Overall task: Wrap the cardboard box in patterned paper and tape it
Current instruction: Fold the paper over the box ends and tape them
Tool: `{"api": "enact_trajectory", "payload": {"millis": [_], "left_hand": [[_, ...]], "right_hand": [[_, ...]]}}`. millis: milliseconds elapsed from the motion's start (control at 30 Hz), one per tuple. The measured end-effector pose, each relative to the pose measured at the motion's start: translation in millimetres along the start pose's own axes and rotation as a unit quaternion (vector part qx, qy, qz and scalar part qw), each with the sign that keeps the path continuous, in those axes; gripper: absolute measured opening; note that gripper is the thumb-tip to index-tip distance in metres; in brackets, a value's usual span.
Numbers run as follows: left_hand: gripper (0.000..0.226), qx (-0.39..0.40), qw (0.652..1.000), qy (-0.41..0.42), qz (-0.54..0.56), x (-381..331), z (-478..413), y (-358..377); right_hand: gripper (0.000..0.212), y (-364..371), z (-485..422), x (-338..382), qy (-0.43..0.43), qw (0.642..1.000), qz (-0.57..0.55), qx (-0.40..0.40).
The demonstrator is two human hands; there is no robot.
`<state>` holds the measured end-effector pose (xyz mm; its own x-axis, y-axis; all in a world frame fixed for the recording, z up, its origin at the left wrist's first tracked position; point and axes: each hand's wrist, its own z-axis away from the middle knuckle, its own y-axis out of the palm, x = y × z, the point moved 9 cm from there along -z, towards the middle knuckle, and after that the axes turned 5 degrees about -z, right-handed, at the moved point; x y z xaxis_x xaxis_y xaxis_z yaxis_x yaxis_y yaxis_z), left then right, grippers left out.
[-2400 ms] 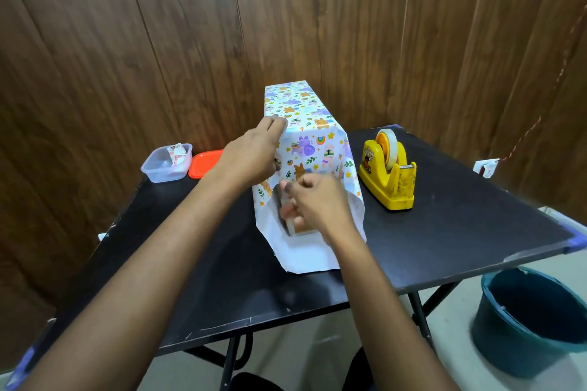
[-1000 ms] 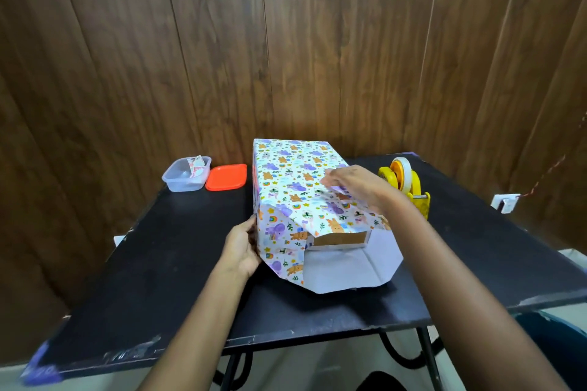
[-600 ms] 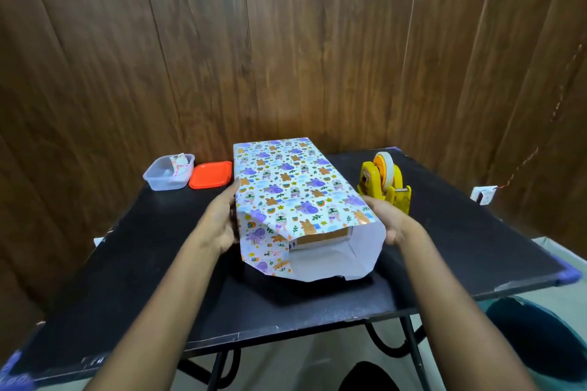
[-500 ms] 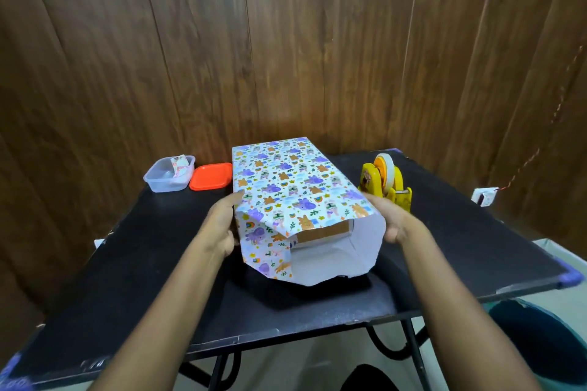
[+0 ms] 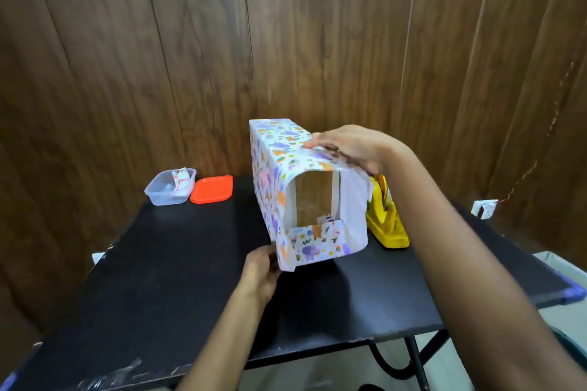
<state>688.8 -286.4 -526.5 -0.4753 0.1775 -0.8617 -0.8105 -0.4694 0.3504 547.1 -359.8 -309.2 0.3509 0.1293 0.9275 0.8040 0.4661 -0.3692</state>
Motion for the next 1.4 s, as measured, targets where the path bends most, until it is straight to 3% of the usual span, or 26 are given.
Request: {"api": "enact_trajectory", "payload": {"millis": [133, 267, 400, 467, 533, 600, 667, 700, 767, 1033, 1133, 1267, 1333, 1400], "left_hand": [[0.026, -0.014, 0.993, 0.041, -0.109, -20, 8, -15], [0.028, -0.017, 0.984, 0.096, -0.151, -61, 35, -13], [0.024, -0.035, 0.958, 0.223, -0.178, -131, 60, 2], [0.023, 0.007, 0.916, 0.328, -0.232, -172, 81, 24], [0.026, 0.082, 0.859, 0.36, -0.355, -194, 91, 55], [0.032, 0.129, 0.769, 0.335, -0.529, -189, 83, 76], [0.037, 0.093, 0.657, 0.316, -0.678, -184, 73, 79], [0.042, 0.071, 0.618, 0.317, -0.716, -183, 68, 79], [0.047, 0.053, 0.576, 0.338, -0.743, -183, 68, 83], [0.052, -0.023, 0.473, 0.375, -0.797, -183, 73, 85], [0.05, -0.041, 0.463, 0.374, -0.803, -187, 69, 83], [0.046, -0.023, 0.502, 0.37, -0.782, -188, 70, 82], [0.044, -0.008, 0.535, 0.367, -0.761, -189, 71, 81], [0.046, 0.004, 0.548, 0.366, -0.752, -190, 70, 83]], "right_hand": [[0.032, 19, -4, -11, -0.013, 0.999, 0.028, 0.019], [0.033, 32, 1, -6, -0.052, 0.997, 0.053, 0.036], [0.023, 34, 6, 11, -0.107, 0.977, 0.184, 0.014], [0.028, 42, 6, 19, -0.14, 0.948, 0.283, 0.033], [0.037, 48, 4, 23, -0.158, 0.928, 0.334, 0.049], [0.041, 48, -1, 24, -0.171, 0.924, 0.339, 0.048], [0.043, 45, -5, 23, -0.179, 0.925, 0.331, 0.045], [0.044, 44, -8, 22, -0.181, 0.927, 0.325, 0.046], [0.046, 42, -11, 18, -0.188, 0.931, 0.31, 0.049], [0.053, 42, -10, 11, -0.217, 0.921, 0.322, 0.039], [0.061, 42, -12, 12, -0.19, 0.908, 0.371, 0.037], [0.064, 39, -16, 12, -0.165, 0.907, 0.387, 0.03], [0.055, 35, -13, 14, -0.167, 0.929, 0.329, 0.037], [0.044, 27, -5, 13, -0.172, 0.969, 0.178, 0.022]]}}
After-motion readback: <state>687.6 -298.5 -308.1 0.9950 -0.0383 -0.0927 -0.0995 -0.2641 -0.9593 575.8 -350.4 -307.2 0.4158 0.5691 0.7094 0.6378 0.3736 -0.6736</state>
